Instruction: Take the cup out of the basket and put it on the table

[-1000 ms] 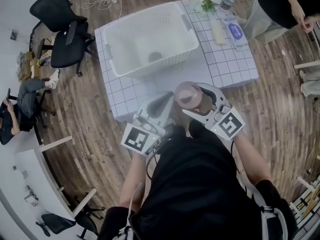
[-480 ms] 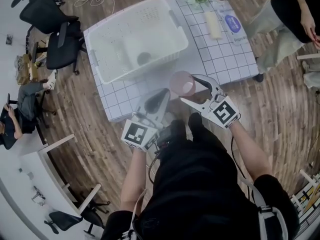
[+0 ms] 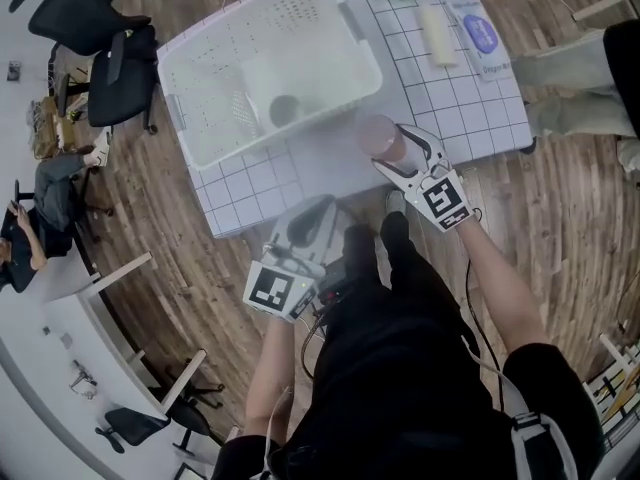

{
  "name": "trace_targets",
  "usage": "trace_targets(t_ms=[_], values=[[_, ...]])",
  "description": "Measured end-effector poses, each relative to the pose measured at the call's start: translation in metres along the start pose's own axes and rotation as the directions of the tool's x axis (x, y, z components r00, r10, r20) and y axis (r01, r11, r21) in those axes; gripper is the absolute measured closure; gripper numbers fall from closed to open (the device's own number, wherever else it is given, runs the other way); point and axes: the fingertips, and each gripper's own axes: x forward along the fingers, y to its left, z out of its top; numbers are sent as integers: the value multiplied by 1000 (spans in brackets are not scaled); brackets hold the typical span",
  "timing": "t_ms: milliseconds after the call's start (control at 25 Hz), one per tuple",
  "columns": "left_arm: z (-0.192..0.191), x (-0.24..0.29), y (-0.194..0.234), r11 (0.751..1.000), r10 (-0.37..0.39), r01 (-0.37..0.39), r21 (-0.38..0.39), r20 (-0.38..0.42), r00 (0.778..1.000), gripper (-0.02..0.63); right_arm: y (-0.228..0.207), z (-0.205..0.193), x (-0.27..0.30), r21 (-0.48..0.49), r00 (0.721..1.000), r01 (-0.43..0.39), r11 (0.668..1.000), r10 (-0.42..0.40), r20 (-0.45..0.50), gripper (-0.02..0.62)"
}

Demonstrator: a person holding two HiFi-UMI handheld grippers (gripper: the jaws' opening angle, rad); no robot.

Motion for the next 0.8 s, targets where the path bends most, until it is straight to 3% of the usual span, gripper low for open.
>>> trace_targets(t_ms=[320, 800], values=[[-9, 3, -7, 1000, 1, -1, -15, -14, 1000, 595, -13, -40, 16, 10, 997, 51, 999, -51, -62, 265], [-10, 10, -20, 1000, -20, 20, -4, -8, 1000, 595, -11, -67, -10, 29, 991, 90, 996, -86, -103, 265]])
